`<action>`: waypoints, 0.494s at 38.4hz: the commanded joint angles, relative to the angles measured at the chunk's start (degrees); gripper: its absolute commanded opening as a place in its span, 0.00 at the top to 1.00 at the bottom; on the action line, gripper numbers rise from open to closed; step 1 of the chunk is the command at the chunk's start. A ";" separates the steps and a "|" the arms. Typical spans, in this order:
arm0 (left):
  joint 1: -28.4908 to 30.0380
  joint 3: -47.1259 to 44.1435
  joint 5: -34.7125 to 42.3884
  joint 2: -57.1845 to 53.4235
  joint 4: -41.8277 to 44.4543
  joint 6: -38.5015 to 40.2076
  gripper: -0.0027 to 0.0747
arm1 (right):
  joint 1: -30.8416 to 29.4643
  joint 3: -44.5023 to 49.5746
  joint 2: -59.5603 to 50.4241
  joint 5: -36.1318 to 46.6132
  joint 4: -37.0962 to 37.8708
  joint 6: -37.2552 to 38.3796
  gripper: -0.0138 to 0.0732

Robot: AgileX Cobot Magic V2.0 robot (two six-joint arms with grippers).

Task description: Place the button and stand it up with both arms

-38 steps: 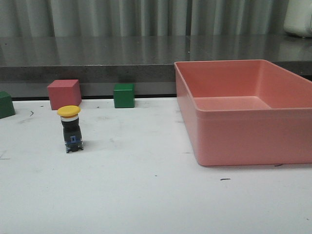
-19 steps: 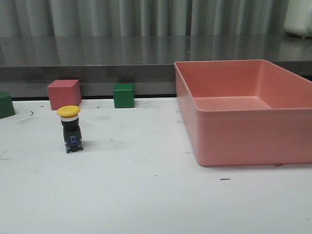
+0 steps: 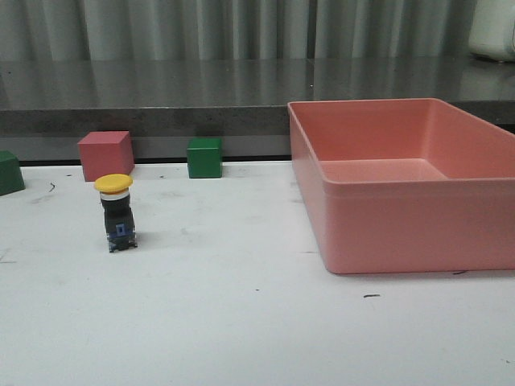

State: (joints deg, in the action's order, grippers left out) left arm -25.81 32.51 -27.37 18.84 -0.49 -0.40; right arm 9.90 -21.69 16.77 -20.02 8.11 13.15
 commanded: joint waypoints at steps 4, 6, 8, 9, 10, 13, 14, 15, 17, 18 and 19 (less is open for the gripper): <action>-0.55 1.57 4.27 0.37 -0.66 0.40 0.99 | -0.35 -1.46 0.40 4.87 0.98 -0.50 0.91; -0.55 1.57 4.27 0.37 -0.66 0.40 0.99 | -0.35 -1.46 0.40 4.87 0.98 -0.50 0.91; -0.55 1.10 4.83 0.37 -0.66 0.40 0.99 | -0.35 -1.46 0.40 4.87 0.98 -0.50 0.91; -0.55 0.76 5.42 0.37 -0.66 0.40 0.99 | -0.35 -1.46 0.40 4.87 0.98 -0.50 0.91; -0.55 0.16 6.35 0.11 -0.34 0.40 0.99 | -0.35 -1.46 0.40 4.87 0.98 -0.50 0.91; -0.17 -2.58 9.98 -1.13 1.82 0.40 0.99 | -0.35 -1.46 0.40 4.87 0.98 -0.50 0.91; 0.29 -3.87 11.42 -1.92 2.20 0.40 0.99 | -0.35 -1.46 0.40 4.87 0.98 -0.50 0.91; 0.85 -5.27 12.78 -2.92 2.21 0.40 0.99 | -0.35 -1.46 0.40 4.87 0.98 -0.50 0.91; 2.20 -7.73 14.28 -5.11 2.03 0.40 0.99 | -0.35 -1.46 0.40 4.87 0.98 -0.50 0.91; 3.15 -9.11 14.76 -6.54 1.78 0.40 0.99 | -0.35 -1.46 0.40 4.87 0.98 -0.50 0.91; 4.20 -10.51 15.12 -8.04 1.12 0.40 0.99 | -0.35 -1.46 0.40 4.87 0.98 -0.50 0.91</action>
State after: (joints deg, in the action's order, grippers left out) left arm -23.55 23.23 -18.84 12.99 1.20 -0.40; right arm 9.90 -21.69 16.77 -20.02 8.11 13.15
